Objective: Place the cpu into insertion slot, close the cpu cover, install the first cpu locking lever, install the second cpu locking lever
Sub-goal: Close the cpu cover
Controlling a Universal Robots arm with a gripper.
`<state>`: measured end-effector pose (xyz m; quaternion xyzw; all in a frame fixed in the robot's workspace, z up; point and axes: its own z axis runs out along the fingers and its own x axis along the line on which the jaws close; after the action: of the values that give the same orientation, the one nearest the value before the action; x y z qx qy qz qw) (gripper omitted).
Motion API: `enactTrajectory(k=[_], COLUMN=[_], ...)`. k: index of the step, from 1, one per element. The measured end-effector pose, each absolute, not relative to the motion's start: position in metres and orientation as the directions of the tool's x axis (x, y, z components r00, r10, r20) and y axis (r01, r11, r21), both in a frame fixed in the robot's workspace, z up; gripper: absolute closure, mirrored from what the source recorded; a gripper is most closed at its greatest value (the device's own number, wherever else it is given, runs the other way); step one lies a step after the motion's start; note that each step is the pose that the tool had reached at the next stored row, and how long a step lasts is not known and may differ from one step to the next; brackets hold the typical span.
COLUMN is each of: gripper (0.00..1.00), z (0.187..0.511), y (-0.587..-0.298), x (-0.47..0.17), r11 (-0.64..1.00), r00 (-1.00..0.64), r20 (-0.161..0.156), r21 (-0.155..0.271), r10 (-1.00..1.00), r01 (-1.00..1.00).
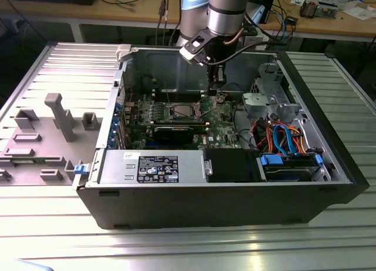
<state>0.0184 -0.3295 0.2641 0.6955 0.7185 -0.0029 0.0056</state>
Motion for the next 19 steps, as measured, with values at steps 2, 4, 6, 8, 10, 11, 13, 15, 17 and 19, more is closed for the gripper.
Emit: enactTrajectory(k=[2, 4, 6, 8, 10, 11, 13, 15, 17, 19], gripper=[0.89, 0.89, 0.89, 0.89, 0.89, 0.89, 0.89, 0.89, 0.89, 0.89], z=[0.264, 0.264, 0.262, 0.261, 0.258, 0.257, 0.256, 0.253, 0.250, 0.246], y=[-0.330, -0.330, -0.330, -0.330, -0.329, -0.329, -0.329, -0.329, -0.329, -0.329], x=[0.019, 0.023, 0.030, 0.033, 0.040, 0.042, 0.046, 0.050, 0.051, 0.051], r11=[0.033, 0.032, 0.033, 0.033, 0.035, 0.036, 0.038, 0.038, 0.038, 0.039], r00=[-0.033, -0.032, -0.033, -0.033, -0.035, -0.036, -0.038, -0.038, -0.038, -0.039], r20=[-0.013, -0.013, -0.013, -0.013, -0.014, -0.014, -0.014, -0.014, -0.014, -0.014], r21=[0.004, 0.004, 0.004, 0.004, 0.004, 0.004, 0.004, 0.003, 0.003, 0.003], r10=[0.999, 0.999, 0.999, 0.999, 0.999, 0.999, 0.999, 0.999, 0.999, 0.999], r01=[0.999, 0.999, 0.999, 0.999, 0.999, 0.999, 0.999, 0.999, 0.999, 0.999])
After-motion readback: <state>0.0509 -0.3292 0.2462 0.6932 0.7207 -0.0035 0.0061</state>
